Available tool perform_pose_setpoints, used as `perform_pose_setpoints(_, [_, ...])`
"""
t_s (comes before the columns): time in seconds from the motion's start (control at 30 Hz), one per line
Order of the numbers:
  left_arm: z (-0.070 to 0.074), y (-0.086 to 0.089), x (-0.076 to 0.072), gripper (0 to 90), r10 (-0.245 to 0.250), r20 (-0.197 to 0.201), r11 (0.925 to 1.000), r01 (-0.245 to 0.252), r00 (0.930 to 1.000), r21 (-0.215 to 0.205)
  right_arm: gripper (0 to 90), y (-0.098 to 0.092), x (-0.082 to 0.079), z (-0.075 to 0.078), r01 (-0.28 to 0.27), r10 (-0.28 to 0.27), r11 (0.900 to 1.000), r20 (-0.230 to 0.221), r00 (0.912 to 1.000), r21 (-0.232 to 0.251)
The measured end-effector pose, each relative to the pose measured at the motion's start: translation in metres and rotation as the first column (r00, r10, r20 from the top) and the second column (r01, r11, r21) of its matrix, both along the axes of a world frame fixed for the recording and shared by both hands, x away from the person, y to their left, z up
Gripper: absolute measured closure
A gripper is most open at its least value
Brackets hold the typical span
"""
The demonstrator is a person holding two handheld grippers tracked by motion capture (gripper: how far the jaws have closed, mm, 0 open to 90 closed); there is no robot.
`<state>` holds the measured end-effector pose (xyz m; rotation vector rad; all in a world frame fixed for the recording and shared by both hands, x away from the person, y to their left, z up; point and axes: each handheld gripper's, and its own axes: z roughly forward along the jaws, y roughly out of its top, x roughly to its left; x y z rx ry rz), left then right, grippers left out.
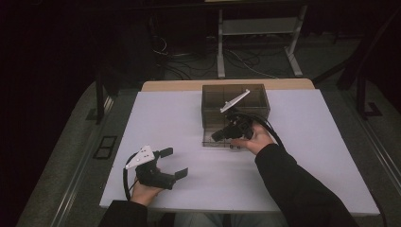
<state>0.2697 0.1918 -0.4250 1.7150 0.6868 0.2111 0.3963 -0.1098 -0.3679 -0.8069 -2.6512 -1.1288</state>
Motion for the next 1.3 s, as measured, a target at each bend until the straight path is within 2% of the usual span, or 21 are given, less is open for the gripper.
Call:
perform_pose_setpoints(0.23, [0.0, 0.0, 0.0, 0.0, -0.001, 0.0, 1.0, 0.001, 1.0, -0.002, 85.6, 0.005, 0.008, -0.012, 0.01, -0.01, 1.0, -0.012, 0.9999, -0.004])
perform_pose_setpoints(0.73, [0.0, -0.001, 0.0, 0.0, -0.007, 0.001, 1.0, 0.007, 1.0, -0.001, 85.5, 0.008, 0.027, -0.036, 0.074, -0.074, 0.997, -0.04, 0.9964, -0.009])
perform_pose_setpoints(1.07, [0.0, -0.001, 0.0, 0.0, -0.012, 0.002, 0.9999, 0.012, 0.9999, 0.002, 85.6, 0.007, 0.036, -0.048, 0.103, -0.104, 0.994, -0.034, 0.994, -0.019])
perform_pose_setpoints(1.3, [0.0, -0.001, 0.001, 0.0, -0.014, 0.003, 0.9999, 0.014, 0.9999, 0.003, 84.6, 0.012, 0.037, -0.055, 0.116, -0.116, 0.992, -0.01, 0.9932, -0.055])
